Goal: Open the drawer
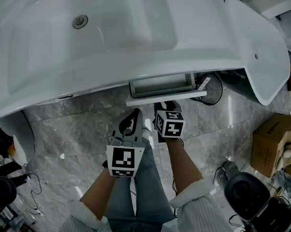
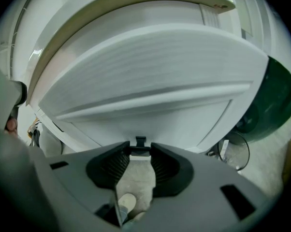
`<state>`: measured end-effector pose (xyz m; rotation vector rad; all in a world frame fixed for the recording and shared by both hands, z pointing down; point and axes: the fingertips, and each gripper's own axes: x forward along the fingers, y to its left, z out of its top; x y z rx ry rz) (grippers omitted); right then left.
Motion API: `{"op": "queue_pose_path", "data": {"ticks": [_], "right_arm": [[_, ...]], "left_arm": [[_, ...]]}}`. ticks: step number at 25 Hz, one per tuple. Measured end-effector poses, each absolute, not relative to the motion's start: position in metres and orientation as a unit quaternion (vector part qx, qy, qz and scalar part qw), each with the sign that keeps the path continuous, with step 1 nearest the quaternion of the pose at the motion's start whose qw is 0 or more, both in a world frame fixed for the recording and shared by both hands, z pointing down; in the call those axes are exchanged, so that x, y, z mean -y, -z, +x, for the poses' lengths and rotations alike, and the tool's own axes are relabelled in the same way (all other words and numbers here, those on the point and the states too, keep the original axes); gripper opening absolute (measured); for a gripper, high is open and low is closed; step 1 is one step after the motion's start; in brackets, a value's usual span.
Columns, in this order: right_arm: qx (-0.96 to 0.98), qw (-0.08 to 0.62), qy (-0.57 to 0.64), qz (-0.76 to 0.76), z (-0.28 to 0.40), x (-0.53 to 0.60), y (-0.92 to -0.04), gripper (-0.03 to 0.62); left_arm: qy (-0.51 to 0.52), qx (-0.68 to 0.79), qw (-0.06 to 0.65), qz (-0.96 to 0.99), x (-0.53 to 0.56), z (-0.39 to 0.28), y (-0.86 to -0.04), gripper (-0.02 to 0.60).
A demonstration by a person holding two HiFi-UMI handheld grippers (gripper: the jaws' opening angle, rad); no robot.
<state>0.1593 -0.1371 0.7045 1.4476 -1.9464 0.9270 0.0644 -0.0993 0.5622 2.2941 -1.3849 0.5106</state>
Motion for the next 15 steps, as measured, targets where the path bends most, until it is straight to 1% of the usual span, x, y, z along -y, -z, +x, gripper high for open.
{"op": "queue_pose_path", "data": {"ticks": [15], "right_arm": [[0.726,0.287,-0.329,0.531,0.159,0.112,-0.702,0.141]], "left_arm": [[-0.178,0.498,0.213,0.822,0.085,0.054,-0.56,0.017]]}}
